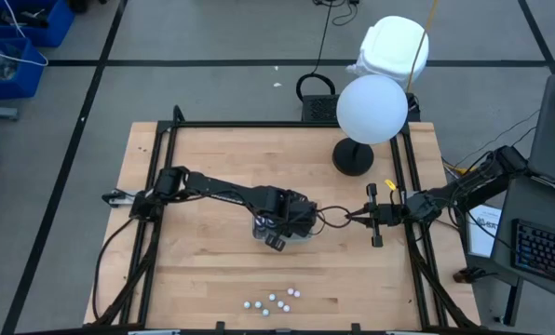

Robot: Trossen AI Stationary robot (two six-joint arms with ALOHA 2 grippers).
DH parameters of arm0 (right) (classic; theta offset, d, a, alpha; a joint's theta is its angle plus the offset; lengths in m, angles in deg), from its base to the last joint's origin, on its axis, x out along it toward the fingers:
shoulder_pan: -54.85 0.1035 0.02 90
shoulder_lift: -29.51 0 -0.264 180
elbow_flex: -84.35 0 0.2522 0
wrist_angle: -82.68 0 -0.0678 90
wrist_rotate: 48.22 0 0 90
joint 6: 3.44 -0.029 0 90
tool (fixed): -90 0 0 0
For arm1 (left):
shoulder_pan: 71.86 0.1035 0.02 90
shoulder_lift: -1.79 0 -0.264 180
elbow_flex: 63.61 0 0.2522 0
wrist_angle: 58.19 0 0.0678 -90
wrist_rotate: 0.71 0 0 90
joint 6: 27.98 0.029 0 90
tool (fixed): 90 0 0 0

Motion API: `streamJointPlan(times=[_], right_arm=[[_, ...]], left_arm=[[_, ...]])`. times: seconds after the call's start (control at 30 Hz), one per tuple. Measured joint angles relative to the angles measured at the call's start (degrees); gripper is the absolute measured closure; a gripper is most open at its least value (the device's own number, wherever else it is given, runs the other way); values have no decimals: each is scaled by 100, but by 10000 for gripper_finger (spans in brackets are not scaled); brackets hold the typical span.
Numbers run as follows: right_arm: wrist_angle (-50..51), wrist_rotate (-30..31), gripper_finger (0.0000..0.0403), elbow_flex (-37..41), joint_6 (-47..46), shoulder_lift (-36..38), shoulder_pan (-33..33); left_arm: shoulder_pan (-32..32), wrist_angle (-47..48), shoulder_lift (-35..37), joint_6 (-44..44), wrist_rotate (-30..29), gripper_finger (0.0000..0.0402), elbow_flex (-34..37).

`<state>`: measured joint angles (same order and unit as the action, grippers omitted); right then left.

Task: Pick & Place food coloring
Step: Put the small blue food coloring bottle into the gray bin

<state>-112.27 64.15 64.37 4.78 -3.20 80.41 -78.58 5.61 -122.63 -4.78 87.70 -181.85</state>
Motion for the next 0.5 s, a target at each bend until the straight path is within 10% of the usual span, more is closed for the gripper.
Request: streamJointPlan(times=[0.5], right_arm=[[-22, 0, 403, 0, -1, 0, 0]], left_arm=[[0, 66, -256, 52, -153, 325, -1]])
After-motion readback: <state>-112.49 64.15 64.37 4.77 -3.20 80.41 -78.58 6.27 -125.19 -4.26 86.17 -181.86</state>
